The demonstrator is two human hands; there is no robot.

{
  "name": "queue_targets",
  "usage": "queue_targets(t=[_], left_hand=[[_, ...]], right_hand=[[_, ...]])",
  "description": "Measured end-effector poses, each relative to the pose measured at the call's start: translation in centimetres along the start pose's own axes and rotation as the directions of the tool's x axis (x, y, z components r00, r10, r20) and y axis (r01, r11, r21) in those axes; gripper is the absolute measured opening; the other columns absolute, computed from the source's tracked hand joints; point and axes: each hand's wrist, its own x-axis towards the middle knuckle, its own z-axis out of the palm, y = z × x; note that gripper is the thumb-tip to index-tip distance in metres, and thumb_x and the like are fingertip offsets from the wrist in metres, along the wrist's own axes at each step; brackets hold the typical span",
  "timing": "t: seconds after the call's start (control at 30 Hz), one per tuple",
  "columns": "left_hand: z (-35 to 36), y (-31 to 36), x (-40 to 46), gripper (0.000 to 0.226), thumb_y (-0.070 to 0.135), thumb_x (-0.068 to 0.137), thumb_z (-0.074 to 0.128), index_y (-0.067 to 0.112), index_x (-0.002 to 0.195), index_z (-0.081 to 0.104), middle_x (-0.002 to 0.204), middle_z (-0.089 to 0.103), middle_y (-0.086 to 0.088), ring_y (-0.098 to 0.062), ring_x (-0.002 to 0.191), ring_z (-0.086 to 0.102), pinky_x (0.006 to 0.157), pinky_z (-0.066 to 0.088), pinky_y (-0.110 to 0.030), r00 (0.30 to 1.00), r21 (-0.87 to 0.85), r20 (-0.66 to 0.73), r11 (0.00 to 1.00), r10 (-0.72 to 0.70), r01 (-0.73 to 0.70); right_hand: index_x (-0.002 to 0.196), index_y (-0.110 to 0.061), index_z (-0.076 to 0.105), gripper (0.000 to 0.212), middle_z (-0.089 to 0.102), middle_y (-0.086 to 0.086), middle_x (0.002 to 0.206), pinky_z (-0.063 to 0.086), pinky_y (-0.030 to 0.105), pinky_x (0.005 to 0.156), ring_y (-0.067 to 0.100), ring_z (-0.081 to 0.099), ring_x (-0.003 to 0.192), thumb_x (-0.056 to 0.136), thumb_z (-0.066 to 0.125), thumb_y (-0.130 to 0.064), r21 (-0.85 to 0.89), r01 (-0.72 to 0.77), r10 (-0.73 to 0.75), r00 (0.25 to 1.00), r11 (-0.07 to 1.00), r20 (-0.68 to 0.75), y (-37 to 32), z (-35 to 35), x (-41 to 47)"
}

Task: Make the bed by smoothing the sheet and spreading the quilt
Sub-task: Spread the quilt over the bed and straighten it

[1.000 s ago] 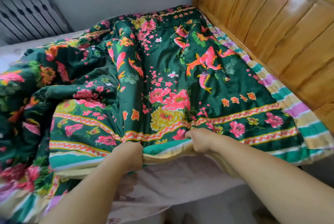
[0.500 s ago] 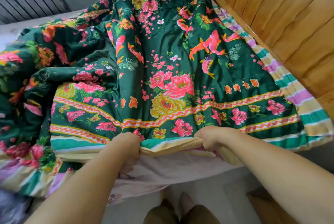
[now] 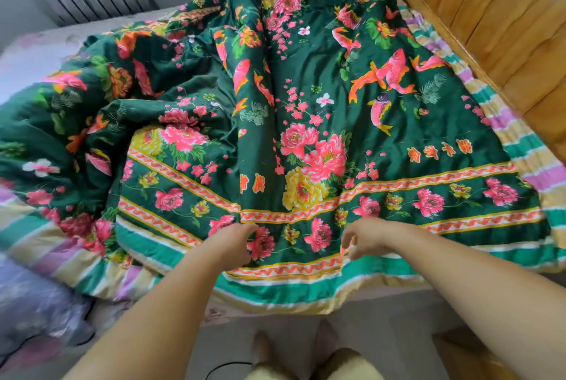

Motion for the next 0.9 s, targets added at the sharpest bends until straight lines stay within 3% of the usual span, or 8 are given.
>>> queue_targets(t=[0.23, 0.33, 0.5, 0.73, 0.9], left_hand=[[-1.7, -5.4, -3.7, 0.057, 0.009, 0.088, 0.052, 0.021, 0.142, 0.036, 0.142, 0.045, -0.005, -0.025, 0.125, 0.048, 0.101, 0.042, -0.035, 0.993, -0.095, -0.104, 0.995, -0.047, 0.037], [-1.9, -7.1, -5.0, 0.06, 0.012, 0.093, 0.051, 0.022, 0.147, 0.028, 0.148, 0.038, -0.003, -0.024, 0.131, 0.042, 0.103, 0.04, -0.033, 0.992, -0.117, -0.102, 0.992, -0.069, 0.056], [-1.9, -14.2, -8.5, 0.061, 0.012, 0.095, 0.05, 0.023, 0.149, 0.024, 0.152, 0.032, -0.001, -0.021, 0.136, 0.038, 0.107, 0.038, -0.032, 0.979, -0.189, -0.143, 0.975, -0.147, 0.119], [-2.1, -23.3, -12.7, 0.064, 0.014, 0.088, 0.055, 0.025, 0.145, 0.031, 0.144, 0.045, -0.007, -0.022, 0.127, 0.049, 0.103, 0.04, -0.031, 0.949, -0.265, -0.231, 0.952, -0.216, 0.152], [-2.2, -28.9, -15.3, 0.061, 0.016, 0.09, 0.052, 0.023, 0.147, 0.031, 0.145, 0.044, -0.007, -0.023, 0.13, 0.045, 0.104, 0.036, -0.028, 0.922, -0.331, -0.286, 0.93, -0.26, 0.16]], right_hand=[[0.12, -0.018, 0.063, 0.03, 0.062, 0.001, 0.125, 0.047, 0.027, 0.087, 0.018, 0.058, 0.11, 0.092, 0.061, -0.026, -0.002, 0.05, -0.05, 0.997, 0.999, -0.058, -6.3, -2.8, 0.9], [0.121, -0.018, 0.063, 0.03, 0.061, 0.001, 0.125, 0.048, 0.028, 0.09, 0.018, 0.059, 0.11, 0.093, 0.06, -0.024, -0.013, 0.057, -0.058, 0.997, 0.998, -0.059, -8.5, -3.3, 0.7], [0.123, -0.018, 0.061, 0.03, 0.061, 0.0, 0.126, 0.045, 0.029, 0.093, 0.019, 0.057, 0.114, 0.094, 0.058, -0.027, -0.115, 0.132, -0.143, 0.985, 0.985, -0.097, -16.7, -4.2, 0.8], [0.122, -0.021, 0.062, 0.03, 0.059, -0.003, 0.129, 0.043, 0.028, 0.097, 0.017, 0.056, 0.117, 0.093, 0.057, -0.028, -0.229, 0.156, -0.186, 0.976, 0.961, -0.117, -27.6, -4.7, 1.1], [0.123, -0.02, 0.061, 0.03, 0.06, -0.001, 0.129, 0.044, 0.027, 0.095, 0.018, 0.056, 0.116, 0.094, 0.057, -0.026, -0.305, 0.199, -0.245, 0.962, 0.931, -0.119, -35.1, -4.2, 2.0]])
